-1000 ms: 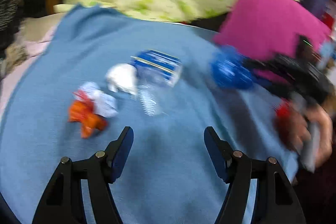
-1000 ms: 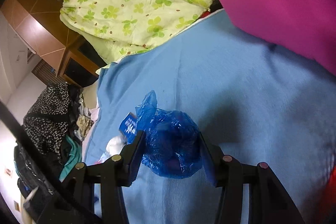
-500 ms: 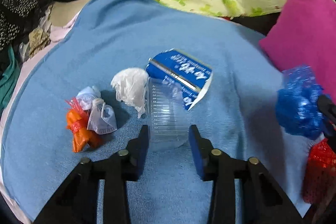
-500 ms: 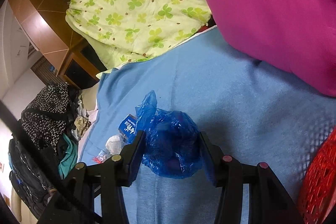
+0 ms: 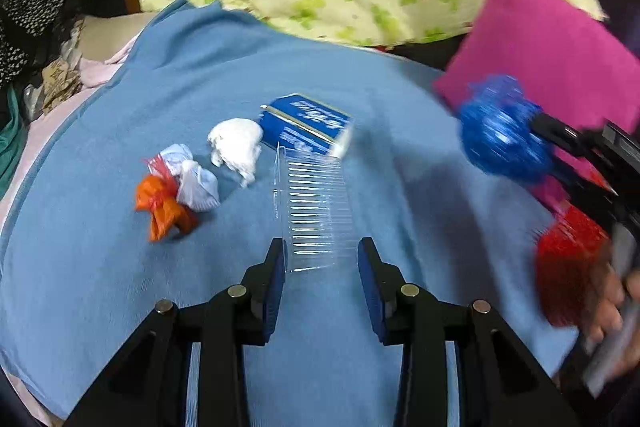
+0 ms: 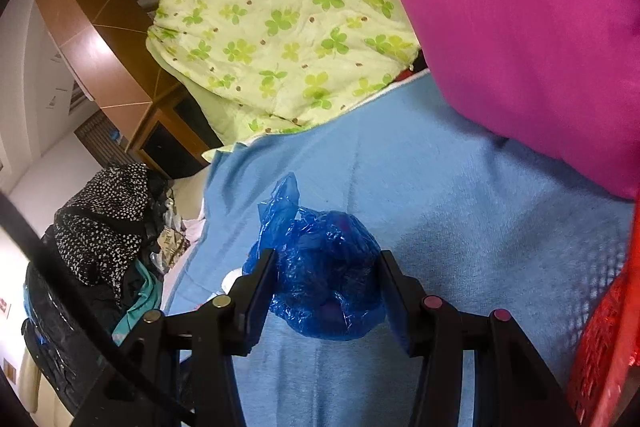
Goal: Collect trash
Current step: 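Grasp the clear plastic container with the left gripper, then carry the blue bag and clear container over the red basket with both grippers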
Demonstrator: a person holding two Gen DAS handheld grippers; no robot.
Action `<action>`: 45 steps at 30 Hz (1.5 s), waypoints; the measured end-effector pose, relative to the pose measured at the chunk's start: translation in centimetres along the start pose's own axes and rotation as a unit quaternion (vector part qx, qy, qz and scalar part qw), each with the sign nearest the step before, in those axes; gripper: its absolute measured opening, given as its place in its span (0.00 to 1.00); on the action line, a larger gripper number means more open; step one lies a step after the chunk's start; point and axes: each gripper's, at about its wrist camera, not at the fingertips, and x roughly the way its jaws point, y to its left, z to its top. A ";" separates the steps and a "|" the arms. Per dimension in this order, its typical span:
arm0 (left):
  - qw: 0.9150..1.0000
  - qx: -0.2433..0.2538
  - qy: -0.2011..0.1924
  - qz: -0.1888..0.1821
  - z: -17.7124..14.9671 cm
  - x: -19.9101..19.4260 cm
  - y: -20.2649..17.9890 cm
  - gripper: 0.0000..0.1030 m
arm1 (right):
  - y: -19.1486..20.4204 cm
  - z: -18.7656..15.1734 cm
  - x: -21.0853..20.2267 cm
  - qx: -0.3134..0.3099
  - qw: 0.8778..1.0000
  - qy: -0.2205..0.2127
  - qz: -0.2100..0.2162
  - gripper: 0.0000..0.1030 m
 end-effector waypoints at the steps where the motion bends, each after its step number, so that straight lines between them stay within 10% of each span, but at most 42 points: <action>1: 1.000 0.006 -0.004 -0.012 -0.7 -1.0 0.0 0.37 | 0.4 -0.2 -0.6 -0.006 1.000 -0.008 0.001 0.52; 15: 0.990 0.095 -0.033 -0.096 -7.1 -8.2 -4.9 0.37 | 4.7 -5.2 -13.0 -0.082 0.985 -0.152 0.005 0.52; 45: 0.938 0.235 -0.107 -0.232 -1.3 -13.8 -25.1 0.37 | -7.5 -7.7 -35.0 0.043 0.946 -0.293 -0.131 0.52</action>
